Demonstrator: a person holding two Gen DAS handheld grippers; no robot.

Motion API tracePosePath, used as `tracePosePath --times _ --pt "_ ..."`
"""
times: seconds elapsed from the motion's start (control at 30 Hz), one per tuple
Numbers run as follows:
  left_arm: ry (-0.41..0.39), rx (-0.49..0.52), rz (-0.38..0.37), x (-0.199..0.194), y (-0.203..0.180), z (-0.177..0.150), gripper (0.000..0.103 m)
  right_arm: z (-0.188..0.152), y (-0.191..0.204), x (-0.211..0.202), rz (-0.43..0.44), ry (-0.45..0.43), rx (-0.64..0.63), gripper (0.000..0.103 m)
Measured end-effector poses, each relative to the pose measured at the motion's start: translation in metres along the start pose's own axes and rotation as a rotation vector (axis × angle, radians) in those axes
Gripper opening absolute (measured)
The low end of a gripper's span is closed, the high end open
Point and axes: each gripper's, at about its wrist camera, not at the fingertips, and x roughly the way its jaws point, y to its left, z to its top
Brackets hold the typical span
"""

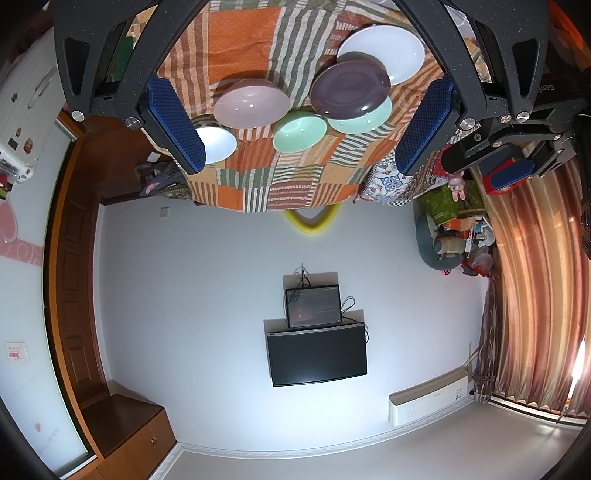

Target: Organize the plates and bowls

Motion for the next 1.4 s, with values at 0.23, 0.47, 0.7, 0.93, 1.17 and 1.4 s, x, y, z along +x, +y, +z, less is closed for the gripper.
tracePosePath --times 0.23,0.47,0.7,0.93,1.17,1.4 --pt "-0.002 0.003 0.000 -0.002 0.004 0.000 0.103 0.000 -0.001 0.000 0.002 0.001 0.002 0.103" --pt "-0.002 0.002 0.000 -0.001 0.004 0.000 0.103 0.000 0.000 0.001 0.005 0.006 0.005 0.103" --pt "0.008 -0.002 -0.006 0.003 0.005 -0.004 0.103 -0.001 -0.002 0.005 0.010 0.021 0.012 0.103" --pt "0.040 0.009 -0.026 0.015 0.011 -0.010 0.103 -0.007 -0.008 0.019 0.026 0.066 0.043 0.103" --pt "0.128 -0.003 -0.005 0.045 0.030 -0.033 0.103 -0.026 -0.012 0.044 0.031 0.152 0.048 0.102" --pt "0.257 -0.068 0.013 0.086 0.068 -0.056 0.083 -0.047 -0.018 0.077 0.025 0.261 0.069 0.092"
